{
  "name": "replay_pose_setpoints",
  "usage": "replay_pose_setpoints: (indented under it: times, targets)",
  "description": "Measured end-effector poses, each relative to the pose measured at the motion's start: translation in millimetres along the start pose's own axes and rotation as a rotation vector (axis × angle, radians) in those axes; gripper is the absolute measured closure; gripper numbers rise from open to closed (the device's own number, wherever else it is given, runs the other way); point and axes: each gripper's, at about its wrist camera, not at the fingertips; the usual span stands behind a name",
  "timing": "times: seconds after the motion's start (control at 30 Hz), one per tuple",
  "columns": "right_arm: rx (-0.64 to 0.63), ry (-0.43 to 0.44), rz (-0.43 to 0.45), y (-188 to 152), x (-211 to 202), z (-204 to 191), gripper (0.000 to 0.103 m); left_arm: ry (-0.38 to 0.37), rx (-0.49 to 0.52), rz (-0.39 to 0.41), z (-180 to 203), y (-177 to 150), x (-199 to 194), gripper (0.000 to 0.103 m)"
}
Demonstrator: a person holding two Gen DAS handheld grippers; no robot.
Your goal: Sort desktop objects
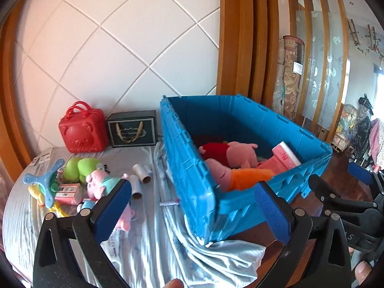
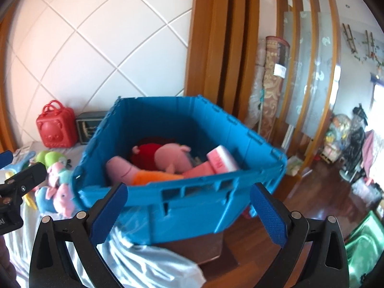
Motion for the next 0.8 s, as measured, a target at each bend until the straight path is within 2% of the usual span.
replay_pose_setpoints:
  times: [0.43,0.8]
  targets:
    - [-0.03,0.044,0.002,-9,-13,-39,0.0,0.068,-0.027,0.017,-34,-18,-25,0.0]
    - [-0.035,0.036,0.014,-3,-14,-45,0.0,0.06,-0.03,0.039,-37,-12,-30,0.0]
Point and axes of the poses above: each gripper's, at about its wrist camera, not at the fingertips, and x roughly the way its jaws point, z to its right, y to its top, and after that the axes turned 2 degrees about x, right-handed
